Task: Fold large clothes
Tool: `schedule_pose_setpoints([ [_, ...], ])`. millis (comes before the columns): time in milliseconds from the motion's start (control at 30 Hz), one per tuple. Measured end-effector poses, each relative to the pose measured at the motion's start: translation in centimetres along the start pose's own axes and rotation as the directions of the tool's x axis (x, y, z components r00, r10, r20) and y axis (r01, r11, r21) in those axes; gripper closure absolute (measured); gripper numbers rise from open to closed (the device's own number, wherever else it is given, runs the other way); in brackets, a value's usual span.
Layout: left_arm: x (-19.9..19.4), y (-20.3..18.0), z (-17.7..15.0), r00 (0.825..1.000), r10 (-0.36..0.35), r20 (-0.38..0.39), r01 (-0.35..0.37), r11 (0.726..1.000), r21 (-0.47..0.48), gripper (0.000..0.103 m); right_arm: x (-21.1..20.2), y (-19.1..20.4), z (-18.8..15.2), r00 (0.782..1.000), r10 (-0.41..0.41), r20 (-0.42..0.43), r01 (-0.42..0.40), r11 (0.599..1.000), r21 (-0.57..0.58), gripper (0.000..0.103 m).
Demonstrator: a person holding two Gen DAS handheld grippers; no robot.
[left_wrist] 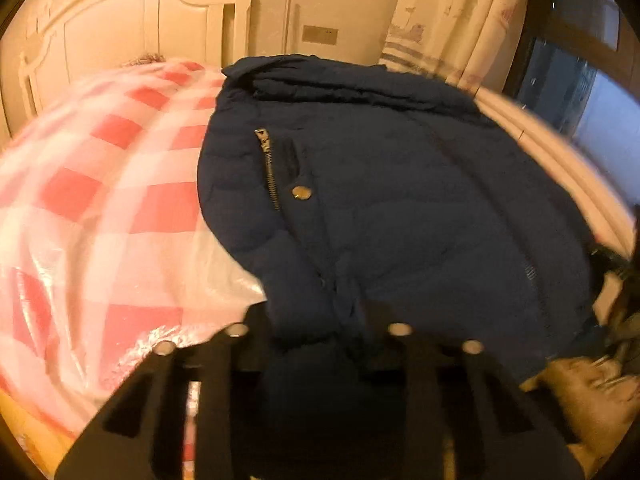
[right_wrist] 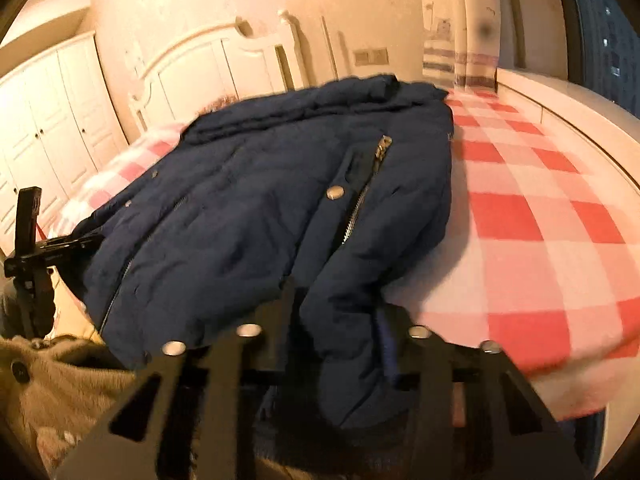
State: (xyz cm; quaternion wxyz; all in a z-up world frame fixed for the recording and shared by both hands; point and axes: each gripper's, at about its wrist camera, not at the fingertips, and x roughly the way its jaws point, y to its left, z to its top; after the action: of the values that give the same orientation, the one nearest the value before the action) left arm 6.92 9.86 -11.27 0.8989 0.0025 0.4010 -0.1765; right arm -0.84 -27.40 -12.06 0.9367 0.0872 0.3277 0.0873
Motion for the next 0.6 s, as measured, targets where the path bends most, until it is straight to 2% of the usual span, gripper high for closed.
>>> schedule_pose_setpoints([
  [67,-0.9,0.2,-0.4,1.0,-0.011,0.016,0.011,1.0,-0.006,0.082,-0.8,-1.3,-0.4,0.998,0.042,0.037,-0.044,0.997,0.069,0.082],
  [200,-4.4,0.9,-1.4,0.995,-0.094,0.045,0.096,0.994,-0.06,0.084,-3.6,-1.6,-1.6,0.992,0.112,0.056,-0.118,0.986,0.121,0.087],
  [267,-6.9,1.5,-1.9,0.988,-0.135,0.074,0.142,0.986,-0.092,0.084,-5.8,-1.0,-2.1,0.982,0.165,0.093,-0.177,0.974,0.144,0.088],
  [333,-9.3,2.1,-2.2,0.976,-0.192,0.107,0.206,0.969,-0.139,0.085,-9.1,-0.1,-1.9,0.961,0.217,0.172,-0.245,0.956,0.159,0.09],
  [400,-12.7,2.3,-2.2,0.949,-0.261,0.178,0.288,0.946,-0.148,0.085,-11.7,1.1,-1.0,0.942,0.234,0.239,-0.271,0.954,0.132,0.091],
  [467,-14.9,1.8,-1.7,0.929,-0.284,0.237,0.319,0.939,-0.128,0.085,-14.0,2.4,0.8,0.919,0.243,0.31,-0.282,0.956,0.085,0.092],
  [533,-17.4,1.8,-0.3,0.887,-0.334,0.319,0.388,0.914,-0.12,0.085,-15.4,3.3,3.2,0.889,0.263,0.374,-0.304,0.951,0.053,0.092],
  [600,-18.5,2.1,1.9,0.856,-0.354,0.376,0.424,0.898,-0.12,0.085,-15.9,3.7,6.2,0.873,0.266,0.41,-0.297,0.955,0.013,0.092],
])
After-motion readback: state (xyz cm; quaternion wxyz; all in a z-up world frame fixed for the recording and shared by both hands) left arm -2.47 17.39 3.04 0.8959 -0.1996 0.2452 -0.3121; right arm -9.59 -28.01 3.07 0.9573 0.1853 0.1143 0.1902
